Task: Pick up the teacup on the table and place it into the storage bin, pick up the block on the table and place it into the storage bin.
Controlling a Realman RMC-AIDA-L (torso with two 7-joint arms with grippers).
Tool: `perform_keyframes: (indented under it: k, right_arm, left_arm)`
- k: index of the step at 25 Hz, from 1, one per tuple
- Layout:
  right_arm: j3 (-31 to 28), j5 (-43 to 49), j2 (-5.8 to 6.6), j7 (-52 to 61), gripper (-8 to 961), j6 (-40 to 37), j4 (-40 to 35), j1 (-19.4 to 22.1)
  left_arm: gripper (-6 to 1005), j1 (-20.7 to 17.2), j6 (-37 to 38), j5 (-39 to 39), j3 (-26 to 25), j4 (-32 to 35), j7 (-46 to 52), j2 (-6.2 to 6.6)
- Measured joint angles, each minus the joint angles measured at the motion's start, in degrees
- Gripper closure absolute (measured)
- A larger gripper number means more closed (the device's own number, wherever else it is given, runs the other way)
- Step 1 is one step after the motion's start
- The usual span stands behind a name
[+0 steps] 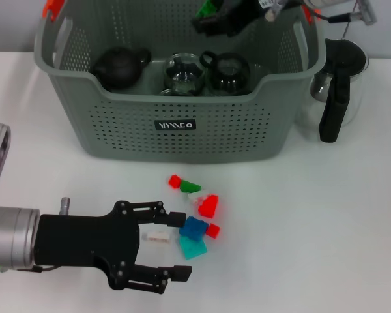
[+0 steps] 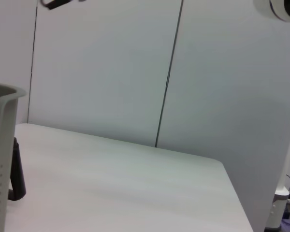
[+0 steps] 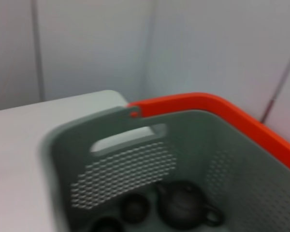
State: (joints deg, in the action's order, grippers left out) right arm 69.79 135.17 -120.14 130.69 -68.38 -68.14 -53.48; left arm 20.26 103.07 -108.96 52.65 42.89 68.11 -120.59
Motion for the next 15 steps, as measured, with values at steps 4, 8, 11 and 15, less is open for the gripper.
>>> perform_keyframes:
  k: [4, 8, 11, 15]
  right_arm:
    - [-0.82, 3.92, 0.03, 1.62, 528, 5.19, 8.39, -4.2]
    - [-0.9, 8.11, 0.12, 5.62, 528, 8.66, 13.59, -8.0]
    - [-0.92, 8.59, 0.1, 6.24, 527, 10.36, 15.17, -9.3]
    - [-0.9, 8.46, -0.04, 6.92, 500, 12.28, 15.34, -9.54]
  left_arm:
    - [185, 0.42, -0.37, 0.06, 0.0, 0.0, 0.28, 0.0]
    - [185, 0.63, -0.53, 0.0, 0.0, 0.0, 0.43, 0.0]
    - [185, 0.64, -0.64, -0.01, -0.03, 0.0, 0.32, 0.0]
    - [185, 0.66, -0.68, 0.0, -0.09, 0.0, 0.21, 0.08]
